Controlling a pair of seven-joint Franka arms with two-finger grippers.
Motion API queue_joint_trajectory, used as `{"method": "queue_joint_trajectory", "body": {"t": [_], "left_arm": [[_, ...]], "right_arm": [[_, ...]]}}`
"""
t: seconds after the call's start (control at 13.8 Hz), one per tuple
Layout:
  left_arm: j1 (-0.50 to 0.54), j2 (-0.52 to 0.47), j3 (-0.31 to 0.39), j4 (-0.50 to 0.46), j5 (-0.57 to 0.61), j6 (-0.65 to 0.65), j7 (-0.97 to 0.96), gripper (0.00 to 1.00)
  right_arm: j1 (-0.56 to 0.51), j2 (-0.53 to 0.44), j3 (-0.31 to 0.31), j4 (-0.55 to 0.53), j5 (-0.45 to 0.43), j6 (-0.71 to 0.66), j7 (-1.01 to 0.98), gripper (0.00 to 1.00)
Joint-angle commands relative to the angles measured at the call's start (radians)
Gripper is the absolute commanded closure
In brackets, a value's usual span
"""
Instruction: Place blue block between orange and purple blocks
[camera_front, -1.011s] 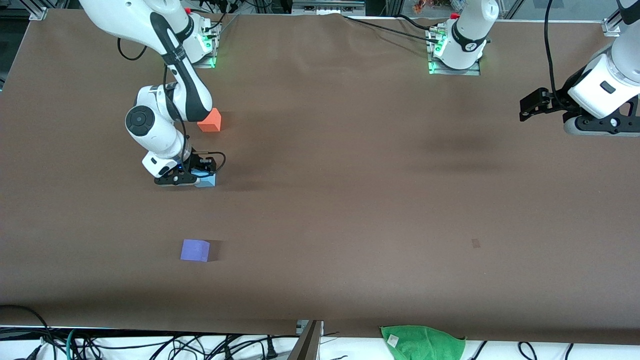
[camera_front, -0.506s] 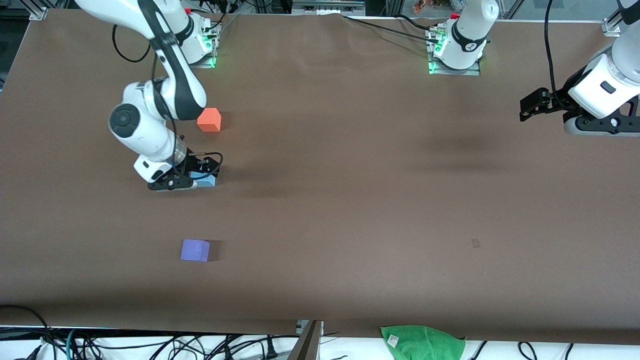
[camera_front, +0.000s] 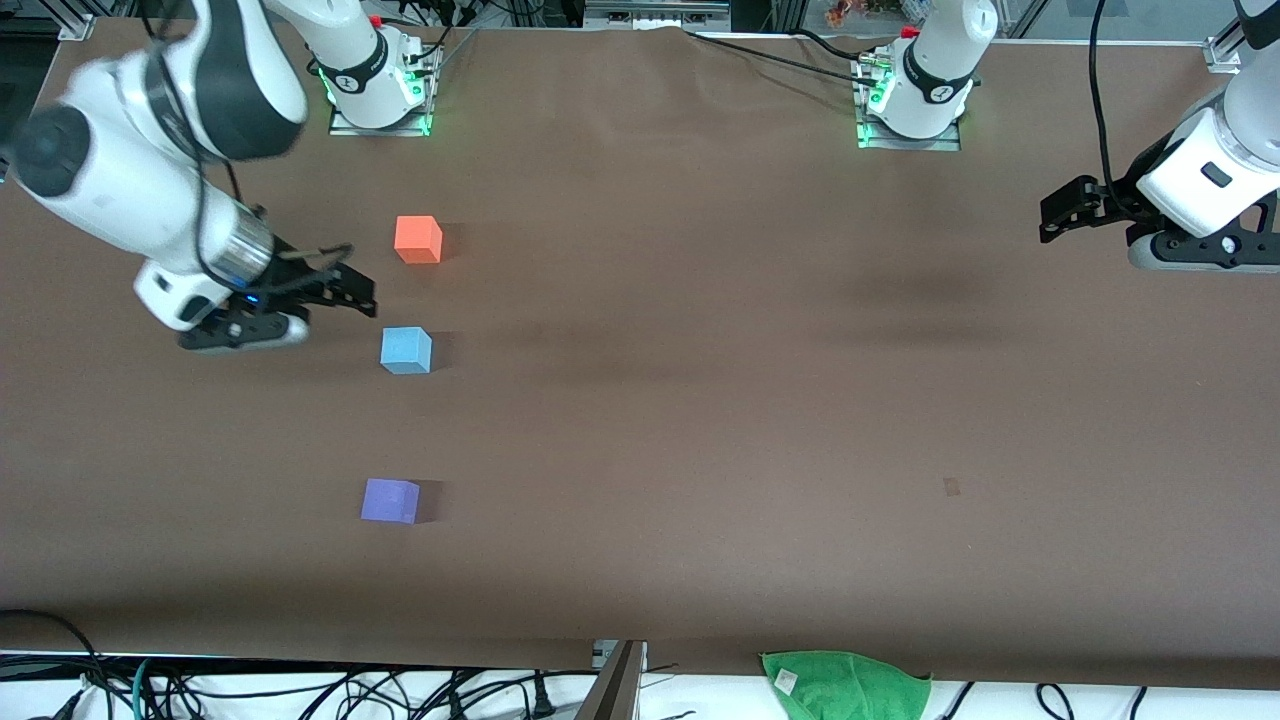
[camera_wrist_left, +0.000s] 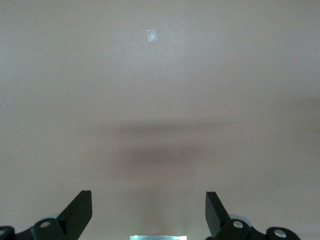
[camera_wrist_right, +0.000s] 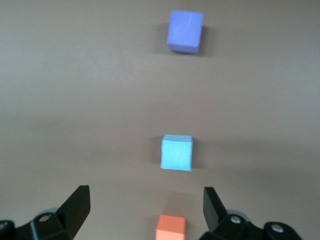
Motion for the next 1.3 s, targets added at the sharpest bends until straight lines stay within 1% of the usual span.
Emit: {"method": "queue_joint_trajectory", "body": {"t": [0.0, 0.07, 0.14, 0.22, 0.29, 0.43, 0.51, 0.65, 0.72, 1.01, 1.16, 1.23], "left_arm": [[0.002, -0.005, 0.003, 0.013, -0.021, -0.018, 0.015, 0.0], [0.002, -0.005, 0.003, 0.013, -0.021, -0.018, 0.015, 0.0], [0.002, -0.005, 0.003, 0.013, -0.021, -0.018, 0.015, 0.0], [0.002, -0.005, 0.003, 0.013, -0.021, -0.018, 0.015, 0.0], [0.002, -0.005, 0.003, 0.013, -0.021, -0.018, 0.015, 0.0], [0.002, -0.005, 0.003, 0.013, -0.021, -0.018, 0.015, 0.0], [0.004, -0.005, 0.003, 0.013, -0.021, -0.018, 0.015, 0.0], [0.004, -0.005, 0.003, 0.013, -0.021, -0.018, 0.015, 0.0], [0.004, -0.005, 0.003, 0.013, -0.021, -0.018, 0.015, 0.0], [0.004, -0.005, 0.003, 0.013, -0.021, -0.018, 0.015, 0.0], [0.004, -0.005, 0.003, 0.013, -0.022, -0.018, 0.015, 0.0], [0.004, -0.005, 0.003, 0.013, -0.022, -0.018, 0.015, 0.0]], "right_arm": [[0.001, -0.098, 0.0, 0.006, -0.042, -0.107, -0.001, 0.0], [0.001, -0.12, -0.004, 0.016, -0.063, -0.143, -0.004, 0.0], [0.001, -0.12, -0.004, 0.067, -0.113, -0.179, -0.012, 0.0], [0.0, -0.105, -0.004, 0.125, -0.14, -0.221, -0.031, 0.0], [0.001, -0.088, -0.004, 0.153, -0.143, -0.261, -0.048, 0.0], [-0.017, -0.088, 0.0, 0.136, -0.144, -0.275, -0.05, 0.0], [-0.064, -0.085, 0.025, 0.126, -0.143, -0.27, -0.053, 0.0], [-0.202, -0.051, 0.164, 0.136, -0.137, -0.264, -0.056, 0.0], [-0.236, -0.043, 0.206, 0.148, -0.132, -0.264, -0.056, 0.0], [-0.23, -0.055, 0.216, 0.152, -0.129, -0.263, -0.023, 0.0], [-0.232, -0.048, 0.213, 0.152, -0.129, -0.255, 0.025, 0.0], [-0.233, -0.048, 0.208, 0.153, -0.132, -0.246, 0.016, 0.0]]}}
